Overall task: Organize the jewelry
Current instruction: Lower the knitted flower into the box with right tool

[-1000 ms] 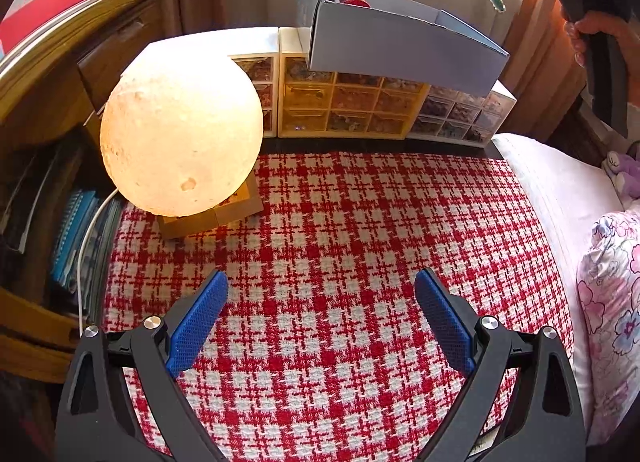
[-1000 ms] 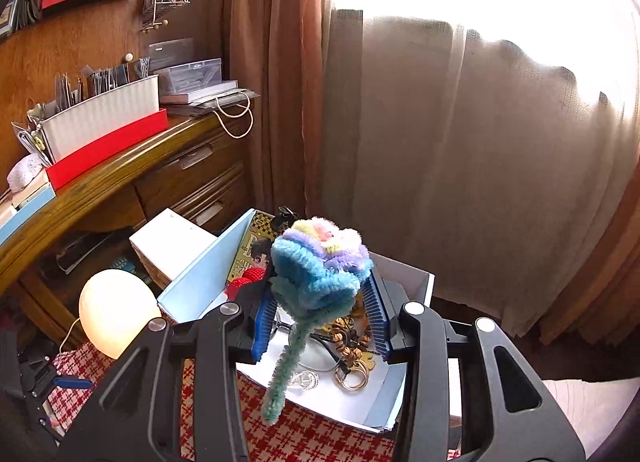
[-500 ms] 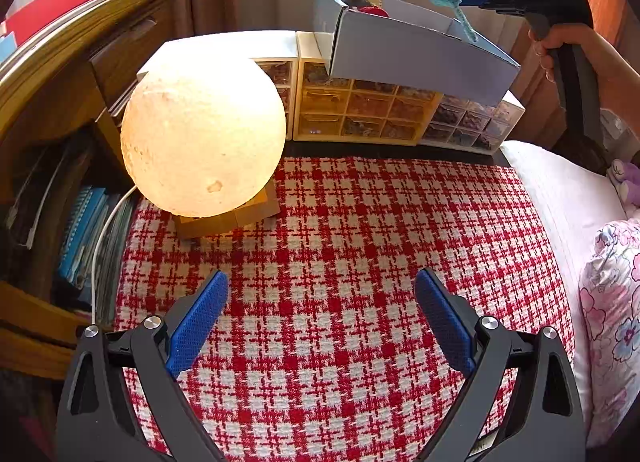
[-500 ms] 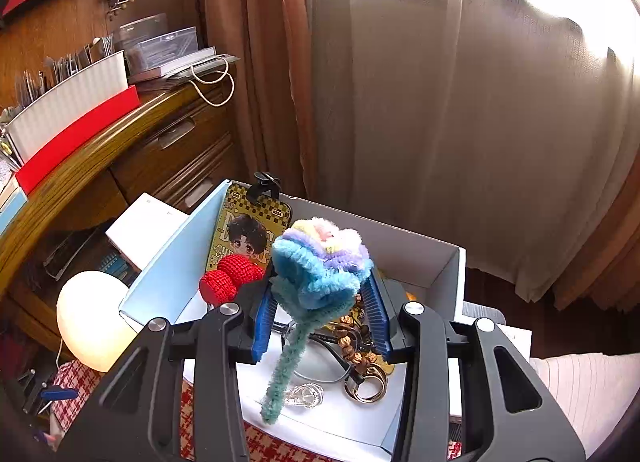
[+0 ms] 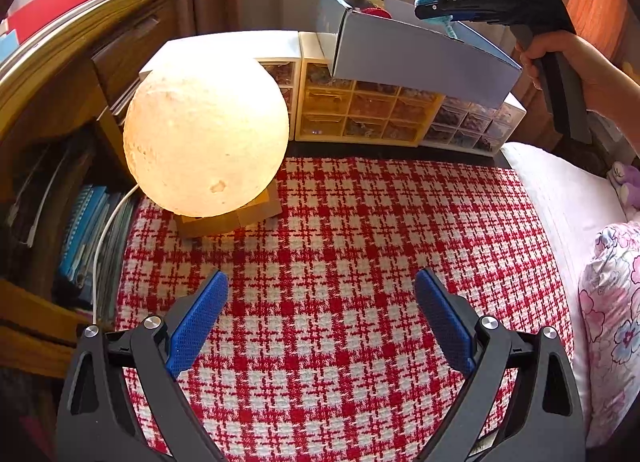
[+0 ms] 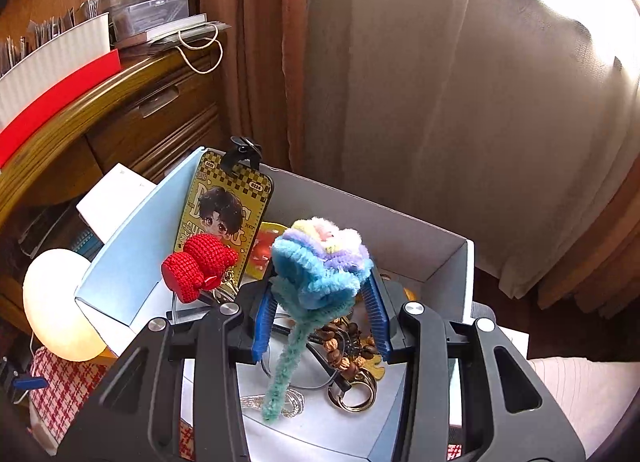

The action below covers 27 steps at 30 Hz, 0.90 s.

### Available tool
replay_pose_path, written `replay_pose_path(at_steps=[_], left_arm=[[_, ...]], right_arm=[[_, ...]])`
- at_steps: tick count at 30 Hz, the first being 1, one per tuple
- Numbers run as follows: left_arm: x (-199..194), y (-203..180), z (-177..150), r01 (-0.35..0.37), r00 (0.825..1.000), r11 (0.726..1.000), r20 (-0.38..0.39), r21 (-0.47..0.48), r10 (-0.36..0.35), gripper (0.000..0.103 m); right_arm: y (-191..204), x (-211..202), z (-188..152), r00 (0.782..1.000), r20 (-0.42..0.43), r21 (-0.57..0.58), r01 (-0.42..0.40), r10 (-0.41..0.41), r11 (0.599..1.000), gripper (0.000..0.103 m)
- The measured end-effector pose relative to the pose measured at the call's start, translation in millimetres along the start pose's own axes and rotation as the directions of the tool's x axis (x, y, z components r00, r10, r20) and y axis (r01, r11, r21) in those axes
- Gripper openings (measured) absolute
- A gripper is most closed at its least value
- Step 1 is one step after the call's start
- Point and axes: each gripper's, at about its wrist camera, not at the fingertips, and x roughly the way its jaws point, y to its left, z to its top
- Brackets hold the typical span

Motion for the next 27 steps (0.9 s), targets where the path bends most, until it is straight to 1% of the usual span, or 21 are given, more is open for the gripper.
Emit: replay_pose_path(at_steps=[3, 10, 15, 19, 27], left_arm=[[0.5, -1.8, -0.1, -0.002, 1.000, 1.000, -0.003, 0.006, 0.002, 0.094], [2.0, -4.7, -1.0, 0.004, 1.000, 1.000, -0.007, 0.005, -0.004, 0.094], [1.9, -9.0, -1.4, 0.010, 1.000, 1.000, -0.009, 0.016, -0.010, 0.094], [0.0, -6.9, -2.9, 0.015, 1.000, 1.000, -0.015, 0.007, -0.015, 0.094], [-5.7, -0.7, -2.4, -0.002, 1.000, 1.000, -0.010, -0.004, 0.001, 0.094]], right_arm=[[2.6, 3.8, 0.4, 1.000, -0.006, -0.012, 0.005, -0.005, 1.000, 0.039], [4.7, 12.5, -0.4, 0.999, -0.032, 0.002, 0.023, -0.023, 1.000, 0.040], [9.0, 15.1, 0.1, 0.999, -0.041, -0.007, 0.025, -0.026, 1.000, 0.039], [9.0, 16.6, 0.0, 0.999, -0.042, 0.001, 0.030, -0.030, 1.000, 0.039], [4.3, 20.4, -1.2, 0.998, -0.051, 0.019, 0.027, -0.026, 0.999, 0.040]])
